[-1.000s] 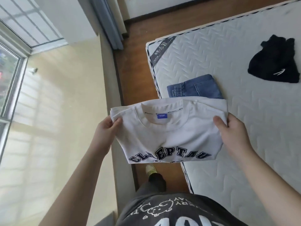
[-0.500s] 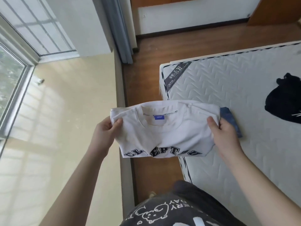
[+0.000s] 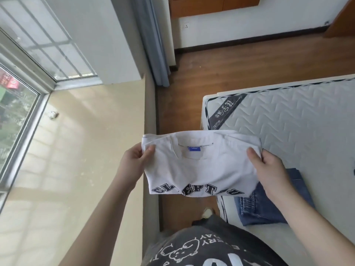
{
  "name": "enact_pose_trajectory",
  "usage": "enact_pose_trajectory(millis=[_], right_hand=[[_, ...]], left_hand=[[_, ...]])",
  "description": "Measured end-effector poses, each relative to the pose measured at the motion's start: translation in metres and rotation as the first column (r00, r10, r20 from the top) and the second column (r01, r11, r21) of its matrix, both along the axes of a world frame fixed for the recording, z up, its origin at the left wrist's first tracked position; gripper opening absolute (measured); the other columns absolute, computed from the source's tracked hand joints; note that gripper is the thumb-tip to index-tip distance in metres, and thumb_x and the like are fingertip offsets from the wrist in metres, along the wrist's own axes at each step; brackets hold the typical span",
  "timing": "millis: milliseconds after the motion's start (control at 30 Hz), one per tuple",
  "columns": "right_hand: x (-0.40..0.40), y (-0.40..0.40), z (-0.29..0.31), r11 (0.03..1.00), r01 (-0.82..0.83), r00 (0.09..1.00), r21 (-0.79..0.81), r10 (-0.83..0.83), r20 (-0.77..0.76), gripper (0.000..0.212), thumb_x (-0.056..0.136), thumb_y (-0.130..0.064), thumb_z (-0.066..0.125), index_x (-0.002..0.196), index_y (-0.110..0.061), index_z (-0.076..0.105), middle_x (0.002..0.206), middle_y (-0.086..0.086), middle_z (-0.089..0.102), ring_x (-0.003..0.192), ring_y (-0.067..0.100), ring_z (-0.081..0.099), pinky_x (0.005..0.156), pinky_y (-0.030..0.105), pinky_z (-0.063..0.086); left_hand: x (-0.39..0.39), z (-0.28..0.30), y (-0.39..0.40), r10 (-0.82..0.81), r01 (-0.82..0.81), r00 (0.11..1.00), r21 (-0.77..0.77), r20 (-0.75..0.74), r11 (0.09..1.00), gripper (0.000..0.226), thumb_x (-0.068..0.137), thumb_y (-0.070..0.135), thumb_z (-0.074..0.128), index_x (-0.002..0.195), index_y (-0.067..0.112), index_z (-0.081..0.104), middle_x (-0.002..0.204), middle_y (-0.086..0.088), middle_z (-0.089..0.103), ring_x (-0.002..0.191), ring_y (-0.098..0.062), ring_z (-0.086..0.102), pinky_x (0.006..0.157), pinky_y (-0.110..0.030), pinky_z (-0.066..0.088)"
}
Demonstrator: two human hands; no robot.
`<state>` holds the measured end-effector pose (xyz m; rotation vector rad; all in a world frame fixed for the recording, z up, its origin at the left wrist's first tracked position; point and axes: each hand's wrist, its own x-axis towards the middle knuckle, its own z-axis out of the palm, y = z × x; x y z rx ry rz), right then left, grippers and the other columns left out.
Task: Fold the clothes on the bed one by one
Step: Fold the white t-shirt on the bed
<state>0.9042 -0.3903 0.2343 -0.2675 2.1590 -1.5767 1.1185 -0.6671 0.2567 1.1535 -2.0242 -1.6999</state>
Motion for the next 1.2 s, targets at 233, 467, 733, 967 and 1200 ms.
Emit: enact_pose_trajectory(millis=[233,467,733,967,1200], right_hand=[[-0.064,-0.084,0.017,0.987,-0.158,0.987,-0.032,0.159,0.015,0.012,0.093,-0.035,0.063,0.089,-0.027,0.073,0.088,0.005,0.075,0.077,0.011,0.064,0.072,0.033,0.046],[-0.115,-0.172,0.006,0.996,-0.086,0.996,-0.022,0.087,0.010,0.028,0.094,-0.033,0.062,0.067,-0.025,0.064,0.057,-0.012,0.053,0.053,0.003,0.045,0.051,0.021,0.032],[-0.169,-0.255,0.003,0.999,0.040,0.999,0.010,-0.040,0.031,0.055,0.087,-0.051,0.063,0.088,0.004,0.059,0.072,0.021,0.052,0.072,0.014,0.046,0.067,0.033,0.030],[-0.211,-0.310,0.002,0.988,0.112,0.992,0.103,-0.105,-0.065,0.049,0.092,-0.043,0.061,0.095,0.006,0.058,0.098,0.035,0.059,0.069,0.022,0.053,0.068,0.035,0.036],[-0.287,-0.334,-0.008,0.954,0.285,0.957,0.090,-0.279,-0.075,0.052,0.086,-0.056,0.060,0.075,-0.005,0.053,0.062,-0.001,0.043,0.057,0.010,0.038,0.058,0.031,0.027]], left_hand=[[-0.048,0.010,-0.061,0.060,-0.059,0.997,0.032,-0.038,0.998,0.031,0.090,0.046,0.059,0.102,0.019,0.071,0.100,-0.016,0.072,0.092,-0.032,0.068,0.089,-0.057,0.051],[-0.113,-0.003,-0.157,0.039,-0.035,0.997,0.060,-0.062,0.998,0.027,0.092,0.041,0.060,0.103,0.020,0.072,0.098,-0.007,0.075,0.096,-0.026,0.070,0.086,-0.047,0.053],[-0.198,-0.011,-0.274,-0.142,0.150,0.987,0.113,-0.070,0.982,0.021,0.098,0.034,0.058,0.104,0.020,0.072,0.102,-0.003,0.075,0.099,-0.024,0.071,0.090,-0.045,0.053],[-0.295,-0.006,-0.341,-0.297,0.303,0.952,0.098,-0.075,0.948,0.026,0.095,0.040,0.060,0.100,0.017,0.072,0.097,-0.005,0.075,0.092,-0.024,0.071,0.080,-0.039,0.053],[-0.414,-0.012,-0.379,-0.419,0.425,0.903,0.064,-0.093,0.903,0.021,0.096,0.038,0.060,0.097,0.020,0.073,0.095,-0.002,0.076,0.087,-0.014,0.071,0.072,-0.021,0.054]])
